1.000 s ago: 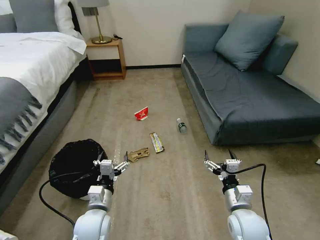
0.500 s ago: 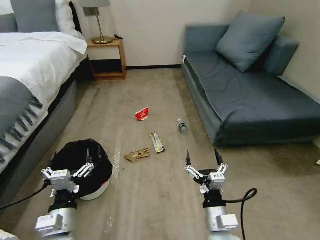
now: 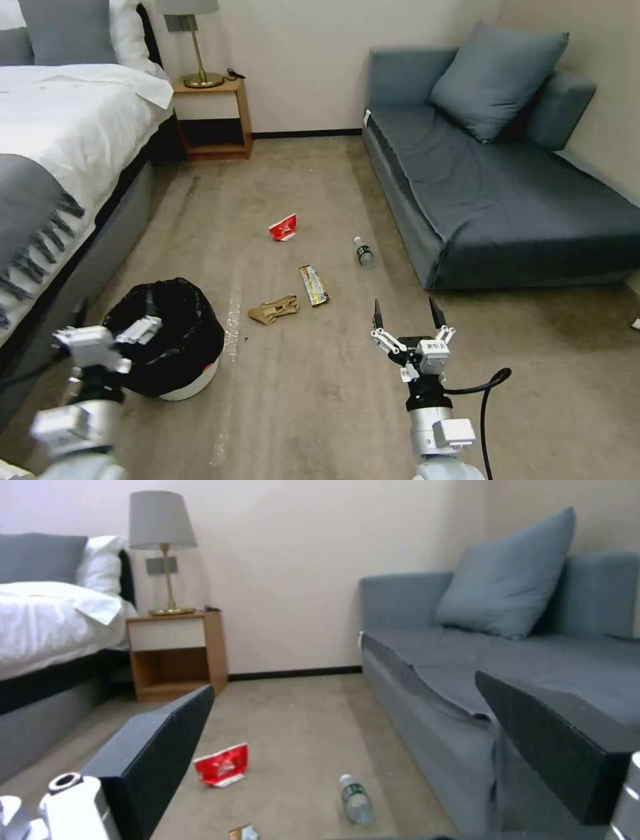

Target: Pick up the trash bin, then pick up the garbage on the floor and place it into the trash bin.

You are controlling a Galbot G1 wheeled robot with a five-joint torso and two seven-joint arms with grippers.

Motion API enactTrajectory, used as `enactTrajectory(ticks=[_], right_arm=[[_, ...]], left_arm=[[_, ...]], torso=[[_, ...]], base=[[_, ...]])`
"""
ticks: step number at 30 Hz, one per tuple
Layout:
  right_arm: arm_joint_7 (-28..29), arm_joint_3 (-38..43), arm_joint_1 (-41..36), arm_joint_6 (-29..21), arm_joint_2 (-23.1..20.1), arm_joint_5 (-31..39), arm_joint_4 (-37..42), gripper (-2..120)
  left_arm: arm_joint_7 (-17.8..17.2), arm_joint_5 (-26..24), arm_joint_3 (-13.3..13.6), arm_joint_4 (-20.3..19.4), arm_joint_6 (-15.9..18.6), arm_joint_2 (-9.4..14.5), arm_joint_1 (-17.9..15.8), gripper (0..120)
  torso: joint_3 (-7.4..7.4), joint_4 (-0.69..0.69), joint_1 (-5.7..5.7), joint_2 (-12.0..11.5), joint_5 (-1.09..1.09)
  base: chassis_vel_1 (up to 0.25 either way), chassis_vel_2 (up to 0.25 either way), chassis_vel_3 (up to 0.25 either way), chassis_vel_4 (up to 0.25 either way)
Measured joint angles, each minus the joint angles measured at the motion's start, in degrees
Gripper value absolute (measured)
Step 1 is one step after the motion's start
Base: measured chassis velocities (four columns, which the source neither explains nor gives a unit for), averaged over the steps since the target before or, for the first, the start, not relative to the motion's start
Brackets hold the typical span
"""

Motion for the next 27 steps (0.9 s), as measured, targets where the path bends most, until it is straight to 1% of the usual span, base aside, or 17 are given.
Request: enactTrajectory(ticks=[2,4,5,6,7,8,9,10,11,14,15,16,18,20,22,24,27], right_arm=[[0.30,0.02,0.17,-0.23,-0.18,0.16,-0.11,100],[0.42,0.02,0.18,-0.25,-0.38,0.20,-0.14,100],[0.42,0.02,0.18,-0.25,-0.38,0.20,-0.14,100],[0.46,0.02,0.19,-0.25,-0.44,0.21,-0.17,100],[0.49,0.02,0.19,-0.25,-0.46,0.23,-0.18,100],[0.60,0.16,0.23,-0.25,-0.60,0.34,-0.20,100],[0.67,0.28,0.20,-0.26,-0.71,0.44,-0.21,100],[0.73,0.42,0.16,-0.26,-0.77,0.55,-0.21,100],[0.73,0.42,0.16,-0.26,-0.77,0.55,-0.21,100],[0.91,0.68,-0.05,-0.26,-0.92,0.71,-0.21,100],[0.91,0.68,-0.05,-0.26,-0.92,0.71,-0.21,100],[0.93,0.70,-0.13,-0.26,-0.93,0.72,-0.22,100],[0.93,0.76,-0.25,-0.26,-0.92,0.72,-0.22,100],[0.93,0.77,-0.30,-0.26,-0.91,0.72,-0.21,100],[1.00,0.78,-0.35,-0.26,-0.78,0.71,-0.14,100],[1.14,0.81,-0.39,-0.26,-0.64,0.66,-0.02,100],[1.21,0.82,-0.45,-0.26,-0.57,0.58,0.01,100]], left_arm=[[1.64,-3.50,-1.02,3.38,4.93,3.60,-1.90,100],[3.17,-4.89,-2.83,7.55,9.37,7.18,-4.45,100],[3.17,-4.89,-2.83,7.55,9.37,7.18,-4.45,100],[3.72,-5.02,-3.30,9.50,10.92,8.64,-5.69,100],[3.98,-5.09,-3.53,10.76,11.73,9.54,-6.54,100],[4.62,-5.38,-3.79,14.72,13.84,12.27,-9.46,100],[5.06,-5.66,-3.78,17.60,14.87,14.05,-11.50,100],[5.37,-6.09,-3.62,19.65,15.62,15.24,-13.03,100],[5.37,-6.09,-3.62,19.65,15.62,15.24,-13.03,100],[5.73,-8.50,-2.26,25.03,18.72,18.45,-17.67,100],[5.73,-8.50,-2.26,25.03,18.72,18.45,-17.67,100],[5.75,-8.96,-1.66,26.73,19.75,19.20,-19.09,100],[5.87,-9.59,-1.01,28.98,21.74,20.06,-20.68,100],[5.92,-9.72,-0.87,29.53,22.30,20.26,-21.05,100],[6.45,-9.87,-0.10,32.12,25.12,20.96,-22.45,100],[6.57,-9.78,0.42,33.92,26.88,21.10,-23.56,100],[6.73,-9.72,0.79,35.01,27.72,21.11,-24.41,100]], torso=[[0.00,-0.01,0.00,0.00,-0.01],[0.00,0.00,0.00,0.00,-0.01],[0.00,0.00,0.00,0.00,-0.01],[0.00,0.00,0.00,0.00,0.00],[0.00,0.00,0.00,0.00,0.00],[0.00,-0.01,0.00,0.00,-0.01],[0.00,0.00,0.00,0.00,-0.01],[0.00,-0.01,0.00,0.00,-0.01],[0.00,-0.01,0.00,0.00,-0.01],[0.01,-0.01,0.00,0.00,0.00],[0.01,-0.01,0.00,0.00,0.00],[0.00,-0.01,0.00,0.00,0.00],[0.01,-0.01,0.01,0.00,0.00],[0.01,-0.01,0.01,0.00,-0.01],[0.01,0.00,0.00,0.00,0.00],[0.00,0.00,0.00,0.00,0.00],[0.00,0.00,0.01,0.00,0.00]], base=[[0.000,0.000,0.000,0.000],[0.000,0.000,0.000,0.000],[0.000,0.000,0.000,0.000],[0.000,0.000,0.000,0.000],[0.000,0.000,0.000,0.000],[0.000,0.000,0.000,0.000],[0.000,0.000,0.000,0.000],[0.000,0.000,0.000,0.000],[0.000,0.000,0.000,0.000],[0.000,0.000,0.000,0.000],[0.000,0.000,0.000,0.000],[0.000,0.000,0.000,0.000],[0.000,0.000,0.000,0.000],[0.000,0.000,0.000,0.000],[0.000,0.000,0.000,0.000],[0.000,0.000,0.000,0.000],[0.000,0.000,0.000,0.000]])
